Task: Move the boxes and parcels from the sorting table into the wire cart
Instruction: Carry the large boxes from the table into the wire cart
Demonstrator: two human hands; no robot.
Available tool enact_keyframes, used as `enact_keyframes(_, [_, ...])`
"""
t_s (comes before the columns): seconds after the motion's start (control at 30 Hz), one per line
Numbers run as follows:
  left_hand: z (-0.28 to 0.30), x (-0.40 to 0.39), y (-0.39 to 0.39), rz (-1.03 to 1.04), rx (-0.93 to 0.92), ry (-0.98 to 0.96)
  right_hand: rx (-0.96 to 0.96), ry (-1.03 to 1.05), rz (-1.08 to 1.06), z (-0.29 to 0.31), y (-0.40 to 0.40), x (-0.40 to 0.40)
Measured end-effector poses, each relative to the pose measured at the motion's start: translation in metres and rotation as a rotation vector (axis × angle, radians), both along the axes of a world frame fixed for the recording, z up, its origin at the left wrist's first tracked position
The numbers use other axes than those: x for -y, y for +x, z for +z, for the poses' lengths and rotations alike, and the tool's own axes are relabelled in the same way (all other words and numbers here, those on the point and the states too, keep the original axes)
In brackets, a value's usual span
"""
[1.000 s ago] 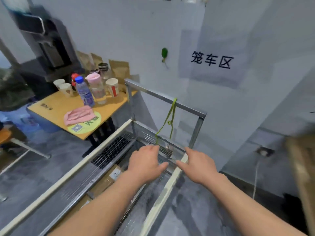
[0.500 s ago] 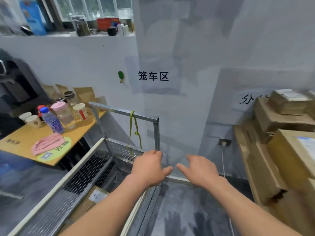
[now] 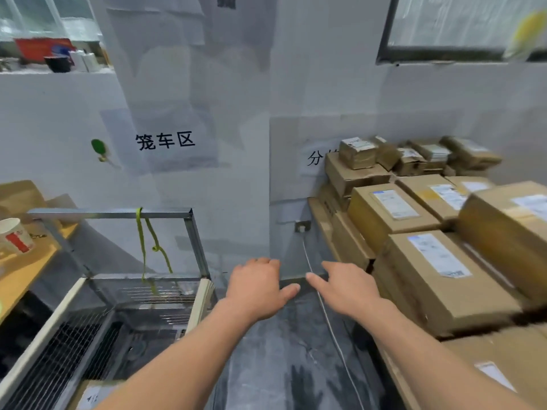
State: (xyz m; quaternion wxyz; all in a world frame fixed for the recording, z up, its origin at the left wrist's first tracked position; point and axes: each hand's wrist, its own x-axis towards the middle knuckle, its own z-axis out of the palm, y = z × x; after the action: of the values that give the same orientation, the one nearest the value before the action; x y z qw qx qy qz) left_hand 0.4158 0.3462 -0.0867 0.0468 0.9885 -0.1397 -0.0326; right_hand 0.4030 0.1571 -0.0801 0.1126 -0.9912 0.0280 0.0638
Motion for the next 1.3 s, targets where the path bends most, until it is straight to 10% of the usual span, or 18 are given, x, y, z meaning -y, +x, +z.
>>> enact_keyframes(0.6, [0.001, 0.140, -0.094, -0.419, -0.033, -0.076, 0.060, -0.002, -0.440, 0.014, -0.162, 0.128])
enact_keyframes(1.3, [-0.071, 0.306, -0.157, -0.269, -0.306, -0.002, -0.143, -0.034, -0.571, -0.074, -0.209, 0.337])
